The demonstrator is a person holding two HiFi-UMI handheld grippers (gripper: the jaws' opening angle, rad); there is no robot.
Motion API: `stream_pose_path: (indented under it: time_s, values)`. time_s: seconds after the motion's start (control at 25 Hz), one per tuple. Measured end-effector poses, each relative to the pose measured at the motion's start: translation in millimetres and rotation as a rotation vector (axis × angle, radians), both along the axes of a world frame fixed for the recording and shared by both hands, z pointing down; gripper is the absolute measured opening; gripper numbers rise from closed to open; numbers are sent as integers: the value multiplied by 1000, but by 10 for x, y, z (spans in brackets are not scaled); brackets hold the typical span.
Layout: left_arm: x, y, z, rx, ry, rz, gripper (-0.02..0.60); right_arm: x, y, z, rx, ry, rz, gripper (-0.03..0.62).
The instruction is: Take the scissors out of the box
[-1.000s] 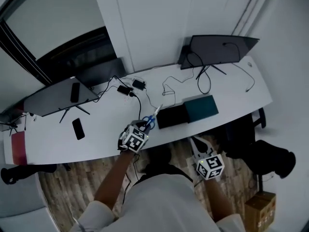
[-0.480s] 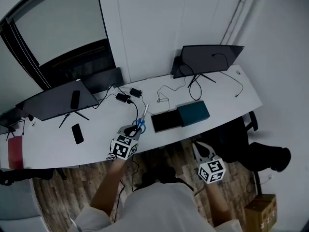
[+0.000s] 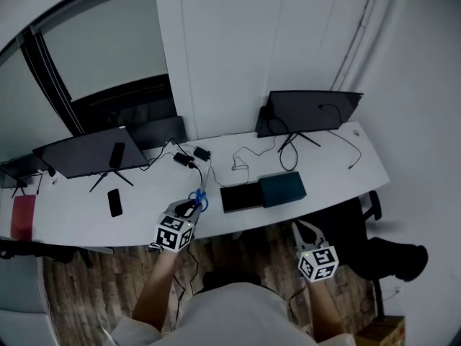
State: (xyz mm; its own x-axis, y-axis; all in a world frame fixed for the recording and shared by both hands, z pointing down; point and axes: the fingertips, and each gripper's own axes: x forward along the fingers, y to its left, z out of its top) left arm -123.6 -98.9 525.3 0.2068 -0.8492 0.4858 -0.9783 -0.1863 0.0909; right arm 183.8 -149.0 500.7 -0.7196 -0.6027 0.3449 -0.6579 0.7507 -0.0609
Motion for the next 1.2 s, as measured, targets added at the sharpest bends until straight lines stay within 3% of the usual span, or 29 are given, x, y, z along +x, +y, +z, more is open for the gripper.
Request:
stream_pose_path:
  time_s: [0.2, 0.52, 1.2]
  values:
    - [123, 4, -220, 46, 40, -34, 103, 248, -177, -154, 28, -47, -6, 32]
    - [213, 27, -395, 96, 38, -70, 103, 371, -305, -255, 72, -70, -33, 31]
    - [291, 11, -436, 125, 72, -83, 103, 500, -408, -287, 70, -93, -33, 31]
